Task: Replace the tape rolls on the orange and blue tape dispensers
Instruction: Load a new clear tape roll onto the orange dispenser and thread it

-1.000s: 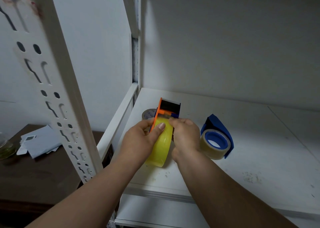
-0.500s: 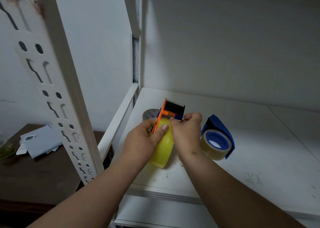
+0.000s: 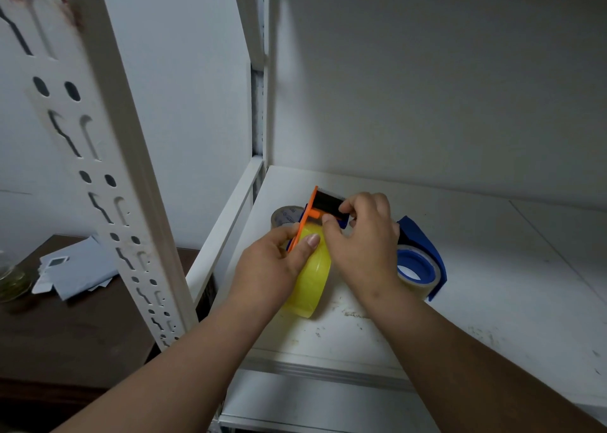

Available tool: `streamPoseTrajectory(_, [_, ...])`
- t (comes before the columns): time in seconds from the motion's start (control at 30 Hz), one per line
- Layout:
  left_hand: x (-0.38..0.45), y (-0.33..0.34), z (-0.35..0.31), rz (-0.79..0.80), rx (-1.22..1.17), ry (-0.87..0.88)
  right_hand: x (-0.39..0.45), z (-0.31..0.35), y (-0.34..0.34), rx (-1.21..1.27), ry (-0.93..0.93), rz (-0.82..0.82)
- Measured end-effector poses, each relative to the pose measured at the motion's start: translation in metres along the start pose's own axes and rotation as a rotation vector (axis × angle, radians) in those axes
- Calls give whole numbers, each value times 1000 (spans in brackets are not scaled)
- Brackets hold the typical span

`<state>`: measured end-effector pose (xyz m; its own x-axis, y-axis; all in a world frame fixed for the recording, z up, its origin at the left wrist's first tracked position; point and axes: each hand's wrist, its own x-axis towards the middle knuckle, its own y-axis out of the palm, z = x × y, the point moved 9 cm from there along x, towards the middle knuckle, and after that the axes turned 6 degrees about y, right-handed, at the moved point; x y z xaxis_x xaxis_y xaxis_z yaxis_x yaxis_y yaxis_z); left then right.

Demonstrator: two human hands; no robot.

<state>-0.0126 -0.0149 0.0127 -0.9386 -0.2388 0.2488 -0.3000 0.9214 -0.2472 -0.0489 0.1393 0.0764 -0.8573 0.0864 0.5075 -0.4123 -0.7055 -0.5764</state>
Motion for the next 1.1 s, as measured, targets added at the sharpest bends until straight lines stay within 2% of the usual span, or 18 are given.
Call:
streamPoseTrajectory(0.23, [-1, 4, -3, 9, 130, 67, 6, 15, -5, -276, -163, -78])
streamPoseTrajectory(0.37, [1, 2, 4, -40, 153, 34, -4, 12, -10, -332, -223, -168])
streamPoseTrajectory(0.47, [2, 0, 5, -57, 161, 26, -5, 13, -7, -321, -227, -159])
streamPoseTrajectory(0.53, [2, 1, 6, -56, 139, 10, -1, 6, -6, -268, -140, -119])
streamPoseTrajectory(0.63, [2, 2, 11, -70, 84, -44, 0, -27, -8, -3, 201, -74])
streamPoseTrajectory(0.73, [2, 2, 15, -90, -10, -82, -16, -51, 13, 281, 469, 91])
streamPoseTrajectory(0.8, [1, 0, 20, -105, -111, -121, -26, -51, 28, 385, 522, 186])
streamPoseTrajectory(0.9, [-3, -2, 25, -113, -261, -157, -31, -40, 40, 510, 510, 237])
streamPoseTrajectory(1.1, [-12, 6, 30, -122, -385, -235, -34, -35, 42, 505, 519, 187])
